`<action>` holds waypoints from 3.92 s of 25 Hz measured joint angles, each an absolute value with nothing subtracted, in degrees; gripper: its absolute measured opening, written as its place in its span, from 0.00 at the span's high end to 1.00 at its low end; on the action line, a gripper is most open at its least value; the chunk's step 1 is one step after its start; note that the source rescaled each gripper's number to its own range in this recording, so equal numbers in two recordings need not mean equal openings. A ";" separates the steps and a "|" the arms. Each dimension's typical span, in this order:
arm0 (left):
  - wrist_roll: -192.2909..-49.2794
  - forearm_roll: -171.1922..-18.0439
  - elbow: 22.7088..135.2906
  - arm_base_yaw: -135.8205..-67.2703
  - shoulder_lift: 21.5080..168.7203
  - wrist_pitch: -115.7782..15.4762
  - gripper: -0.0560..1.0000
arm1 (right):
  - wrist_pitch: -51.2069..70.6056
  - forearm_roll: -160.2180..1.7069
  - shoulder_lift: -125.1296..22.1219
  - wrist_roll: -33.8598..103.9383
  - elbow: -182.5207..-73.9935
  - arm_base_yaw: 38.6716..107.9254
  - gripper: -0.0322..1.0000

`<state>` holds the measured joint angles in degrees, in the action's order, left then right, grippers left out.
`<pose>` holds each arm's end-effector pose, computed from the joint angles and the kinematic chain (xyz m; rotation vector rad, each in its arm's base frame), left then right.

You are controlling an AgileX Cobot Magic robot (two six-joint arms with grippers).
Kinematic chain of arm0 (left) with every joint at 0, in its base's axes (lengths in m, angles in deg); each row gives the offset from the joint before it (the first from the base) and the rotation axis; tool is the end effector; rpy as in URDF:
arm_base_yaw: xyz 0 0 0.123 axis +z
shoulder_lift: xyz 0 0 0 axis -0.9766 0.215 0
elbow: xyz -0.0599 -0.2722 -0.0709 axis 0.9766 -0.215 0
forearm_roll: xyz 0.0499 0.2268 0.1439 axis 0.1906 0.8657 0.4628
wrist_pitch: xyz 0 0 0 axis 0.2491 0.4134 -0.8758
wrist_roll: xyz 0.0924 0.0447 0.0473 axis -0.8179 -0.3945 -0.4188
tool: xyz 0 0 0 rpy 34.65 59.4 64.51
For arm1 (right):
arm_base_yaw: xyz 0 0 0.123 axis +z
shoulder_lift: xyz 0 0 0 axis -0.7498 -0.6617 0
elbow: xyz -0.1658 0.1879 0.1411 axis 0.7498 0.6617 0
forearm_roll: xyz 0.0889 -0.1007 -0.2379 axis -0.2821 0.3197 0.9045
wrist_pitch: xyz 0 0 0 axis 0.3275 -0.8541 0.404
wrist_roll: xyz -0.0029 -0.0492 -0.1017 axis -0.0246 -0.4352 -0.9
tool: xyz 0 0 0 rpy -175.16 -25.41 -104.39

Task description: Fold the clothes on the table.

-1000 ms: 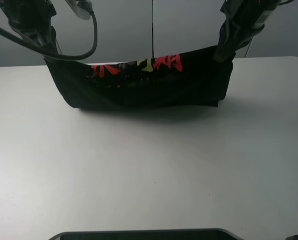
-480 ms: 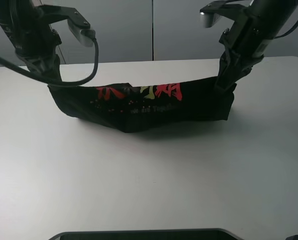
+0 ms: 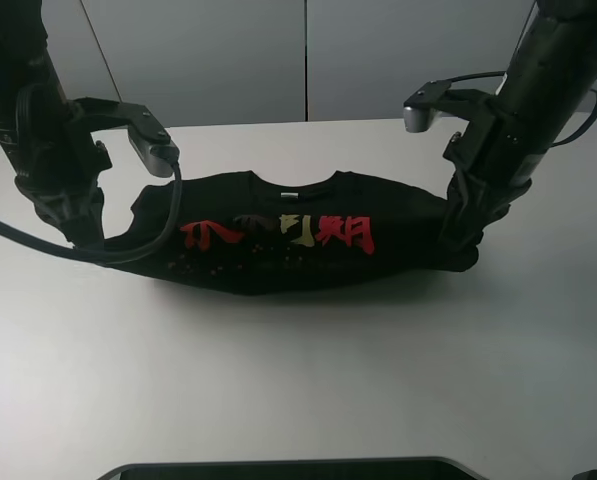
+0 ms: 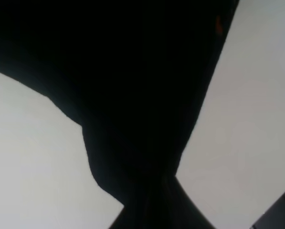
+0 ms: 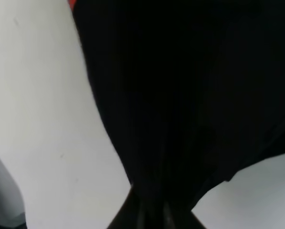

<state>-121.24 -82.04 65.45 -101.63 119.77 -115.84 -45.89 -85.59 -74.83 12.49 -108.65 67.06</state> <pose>0.2884 -0.1306 0.1831 -1.4746 -2.6502 0.0377 0.2812 0.1206 0.1692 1.4711 -2.7004 -0.3646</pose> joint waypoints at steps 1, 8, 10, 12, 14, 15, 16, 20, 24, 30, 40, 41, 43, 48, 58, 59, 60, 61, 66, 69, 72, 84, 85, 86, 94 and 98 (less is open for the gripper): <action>-121.24 -81.12 65.34 -101.63 119.77 -115.73 0.95 | -44.96 -85.47 -74.83 12.49 -108.19 67.06 0.95; -116.48 -70.87 65.24 -101.63 119.77 -98.79 0.95 | -27.99 -81.43 -74.83 13.70 -107.85 67.06 0.95; -113.72 -66.41 65.24 -101.63 119.77 -93.79 0.95 | -22.49 -80.81 -74.96 13.70 -107.85 67.06 0.95; -111.08 -62.48 65.24 -101.63 119.77 -89.19 0.95 | -16.79 -79.45 -75.54 13.70 -107.85 67.06 0.95; -109.12 -58.77 65.24 -101.63 119.90 -85.79 0.95 | -12.64 -78.52 -77.00 13.78 -107.85 67.06 0.95; -108.50 -57.26 65.24 -101.63 120.26 -84.23 0.95 | -11.04 -78.18 -77.89 13.78 -107.85 67.06 0.95; -108.09 -56.14 65.24 -101.47 120.77 -82.82 0.95 | -9.75 -78.03 -78.62 13.78 -107.85 67.06 0.95; -103.94 -51.80 65.24 -99.76 124.41 -77.70 0.95 | -6.06 -77.09 -82.34 13.78 -107.85 67.02 0.95; -98.97 -47.52 65.24 -96.61 128.08 -74.69 0.95 | -2.20 -75.04 -85.24 14.90 -107.85 66.92 0.95; -97.75 -45.81 65.24 -94.07 130.82 -69.25 0.95 | 4.28 -74.78 -87.94 15.41 -107.85 66.92 0.95; -97.65 -44.79 65.24 -93.67 136.30 -61.66 0.95 | 12.64 -73.85 -92.21 15.41 -107.85 66.92 0.95; -97.65 -44.79 65.24 -93.67 137.25 -61.66 0.95 | 13.50 -73.71 -92.77 15.41 -107.85 66.92 0.95; -97.63 -44.57 65.24 -93.67 139.10 -61.54 0.95 | 15.24 -73.71 -94.05 15.41 -107.85 66.92 0.95; -97.63 -43.88 65.24 -93.67 142.89 -59.51 0.95 | 19.21 -73.71 -96.27 15.41 -107.85 66.92 0.95; -97.63 -43.34 65.34 -93.33 144.02 -56.55 0.93 | 22.71 -76.42 -98.03 15.41 -107.85 66.92 0.54; -97.63 -43.34 65.34 -93.33 144.02 -56.26 0.90 | 22.90 -76.59 -98.03 15.41 -107.85 66.92 0.44; -97.63 -43.34 65.34 -93.33 144.02 -56.16 0.86 | 23.05 -76.59 -98.03 15.41 -107.85 66.92 0.34; -97.63 -43.34 65.34 -93.33 144.02 -55.94 0.82 | 23.18 -76.59 -98.03 15.41 -107.85 66.92 0.26; -97.63 -43.47 65.43 -93.20 142.20 -55.95 0.47 | 22.99 -76.68 -95.75 13.95 -107.85 66.92 0.11; -97.63 -43.57 65.19 -93.20 137.85 -56.76 0.37 | 22.99 -76.68 -90.38 12.04 -107.85 66.88 0.11; -97.63 -43.69 65.19 -93.20 130.58 -56.76 0.35 | 22.51 -76.81 -83.42 11.47 -107.85 66.88 0.11; -97.63 -62.74 65.19 -93.20 113.65 -72.01 0.35 | -5.30 -91.64 -70.34 28.79 -107.85 57.37 0.11; -97.63 -65.34 65.19 -93.20 112.96 -73.86 0.35 | -7.09 -92.05 -70.34 29.38 -107.85 55.77 0.11; -97.63 -68.31 65.19 -93.20 112.55 -75.82 0.35 | -8.59 -93.09 -70.34 29.78 -107.85 54.53 0.11; -102.82 -86.29 65.19 -93.20 111.82 -82.49 0.35 | -11.59 -100.54 -77.90 27.76 -107.85 51.36 0.11; -103.59 -87.33 65.19 -93.20 111.82 -82.82 0.35 | -11.74 -102.93 -84.69 25.41 -107.85 51.36 0.11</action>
